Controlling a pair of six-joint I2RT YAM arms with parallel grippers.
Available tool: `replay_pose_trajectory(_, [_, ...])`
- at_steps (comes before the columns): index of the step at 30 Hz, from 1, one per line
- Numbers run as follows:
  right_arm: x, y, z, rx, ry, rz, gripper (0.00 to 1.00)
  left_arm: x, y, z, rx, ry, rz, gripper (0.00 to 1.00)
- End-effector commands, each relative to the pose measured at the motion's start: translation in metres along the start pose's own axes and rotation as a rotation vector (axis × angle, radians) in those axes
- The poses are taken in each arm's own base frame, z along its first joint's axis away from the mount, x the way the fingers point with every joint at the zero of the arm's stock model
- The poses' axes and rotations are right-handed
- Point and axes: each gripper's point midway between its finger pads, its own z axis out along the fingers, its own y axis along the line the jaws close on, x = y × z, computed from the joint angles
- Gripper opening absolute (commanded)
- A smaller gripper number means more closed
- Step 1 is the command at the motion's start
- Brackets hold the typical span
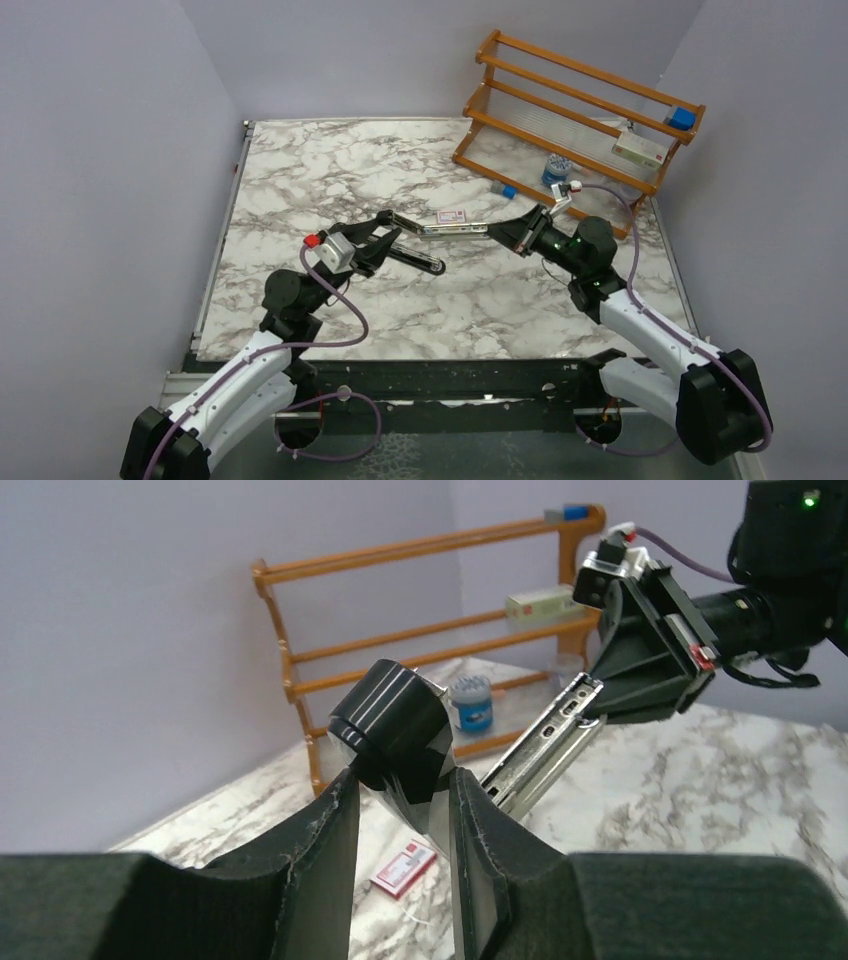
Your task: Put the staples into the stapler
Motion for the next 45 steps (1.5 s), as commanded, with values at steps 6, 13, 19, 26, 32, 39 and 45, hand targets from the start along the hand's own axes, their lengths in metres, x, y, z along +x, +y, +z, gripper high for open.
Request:
replay_pose_trajectory(6, [-0.010,0.009,-0.007,0.013,0.027,-0.018,0.01,-0.120,0.073,-0.032,-0.416,-0.436,0.079,0.00])
replay_pose_trajectory(13, [-0.025,0.024,-0.009,0.019,0.001,-0.060,0.01,-0.099,0.085,-0.042,-0.502,-0.401,0.010,0.00])
replay_pose_trajectory(19, [-0.041,0.031,-0.013,0.079,-0.021,-0.144,0.01,-0.083,0.084,-0.039,-0.499,-0.350,-0.005,0.00])
replay_pose_trajectory(26, [-0.053,0.009,-0.012,0.237,0.025,-0.315,0.01,-0.026,0.042,0.019,-0.137,-0.005,0.055,0.48])
replay_pose_trajectory(32, [-0.066,-0.010,-0.009,0.406,0.054,-0.490,0.01,0.004,0.009,0.052,0.083,0.144,-0.067,0.99])
replay_pose_trajectory(39, [-0.064,-0.003,0.006,0.544,0.015,-0.669,0.01,0.021,-0.013,0.087,-0.063,0.284,-0.200,0.99])
replay_pose_trajectory(45, [-0.068,0.016,0.020,0.559,-0.081,-0.704,0.01,0.028,-0.005,0.097,-0.292,0.327,-0.457,0.99])
